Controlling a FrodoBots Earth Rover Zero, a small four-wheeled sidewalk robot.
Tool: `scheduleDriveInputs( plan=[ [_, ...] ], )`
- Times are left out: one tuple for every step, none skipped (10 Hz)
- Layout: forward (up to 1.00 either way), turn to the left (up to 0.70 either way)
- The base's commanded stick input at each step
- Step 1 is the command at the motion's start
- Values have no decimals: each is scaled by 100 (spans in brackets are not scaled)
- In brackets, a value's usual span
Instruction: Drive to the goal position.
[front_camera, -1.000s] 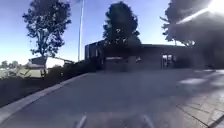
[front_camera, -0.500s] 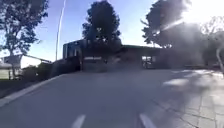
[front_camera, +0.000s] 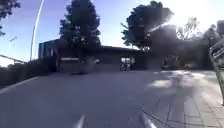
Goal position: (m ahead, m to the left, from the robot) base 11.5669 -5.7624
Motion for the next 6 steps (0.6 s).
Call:
scheduleDriveInputs(
  plan=[
    [100,0],
    [100,0],
    [100,0],
    [100,0],
    [100,0],
    [100,0]
  ],
)
